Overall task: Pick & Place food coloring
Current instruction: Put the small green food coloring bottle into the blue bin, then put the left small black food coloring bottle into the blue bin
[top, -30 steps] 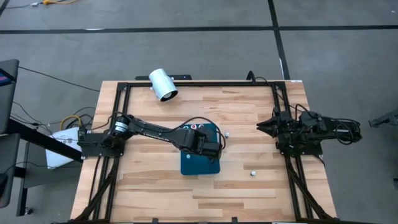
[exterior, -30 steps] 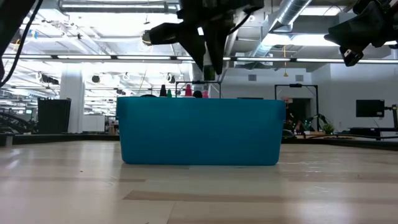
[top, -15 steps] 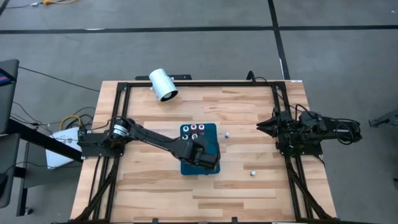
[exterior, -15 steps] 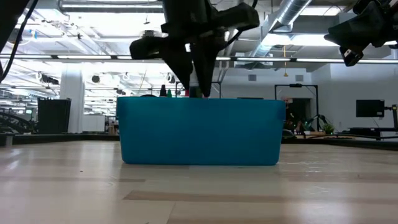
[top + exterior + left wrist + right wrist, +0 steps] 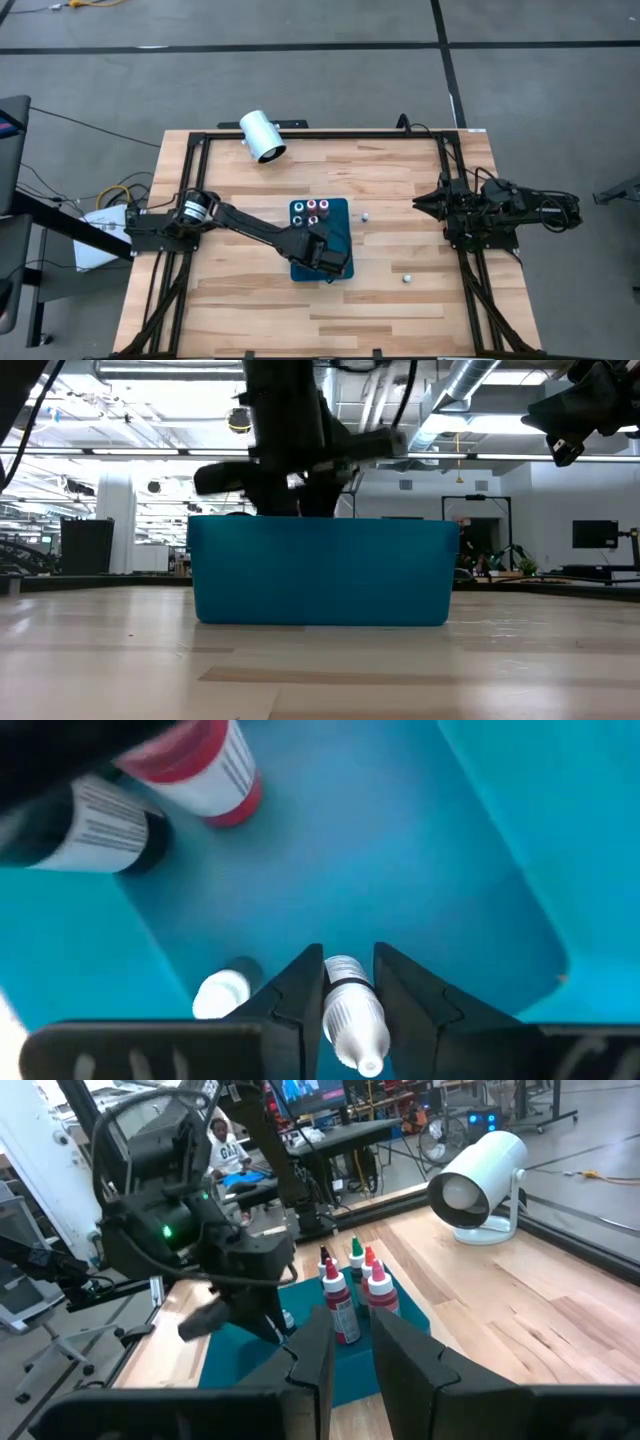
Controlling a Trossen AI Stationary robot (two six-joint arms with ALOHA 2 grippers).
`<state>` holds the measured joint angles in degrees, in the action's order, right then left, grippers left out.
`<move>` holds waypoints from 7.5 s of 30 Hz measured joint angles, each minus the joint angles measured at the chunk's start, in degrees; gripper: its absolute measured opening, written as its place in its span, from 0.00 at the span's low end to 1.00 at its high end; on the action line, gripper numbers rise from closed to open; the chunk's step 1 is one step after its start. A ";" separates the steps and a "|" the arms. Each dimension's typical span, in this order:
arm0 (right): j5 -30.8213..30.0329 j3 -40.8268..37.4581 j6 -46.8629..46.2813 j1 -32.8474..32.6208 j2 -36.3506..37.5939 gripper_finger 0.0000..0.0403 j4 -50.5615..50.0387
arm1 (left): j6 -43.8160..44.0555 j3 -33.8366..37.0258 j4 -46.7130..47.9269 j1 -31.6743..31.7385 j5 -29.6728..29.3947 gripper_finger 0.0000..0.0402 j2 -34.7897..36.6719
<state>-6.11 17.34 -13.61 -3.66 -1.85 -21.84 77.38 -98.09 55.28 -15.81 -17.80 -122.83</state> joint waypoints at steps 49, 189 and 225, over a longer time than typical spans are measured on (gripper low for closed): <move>0.07 0.04 -0.02 0.02 0.00 0.15 -0.20 | -0.49 -0.01 3.33 2.49 0.27 0.18 -4.45; 1.86 0.00 -0.94 -0.07 -16.94 0.15 12.55 | -36.85 -29.08 34.75 -1.79 -33.24 0.40 11.38; 9.27 22.13 10.25 7.32 -55.30 0.15 -1.55 | -46.43 38.27 -8.09 -1.70 -27.08 0.40 71.25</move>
<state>3.16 39.48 -3.35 3.66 -57.14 -23.39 30.95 -59.82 47.19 -17.52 -44.88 -51.58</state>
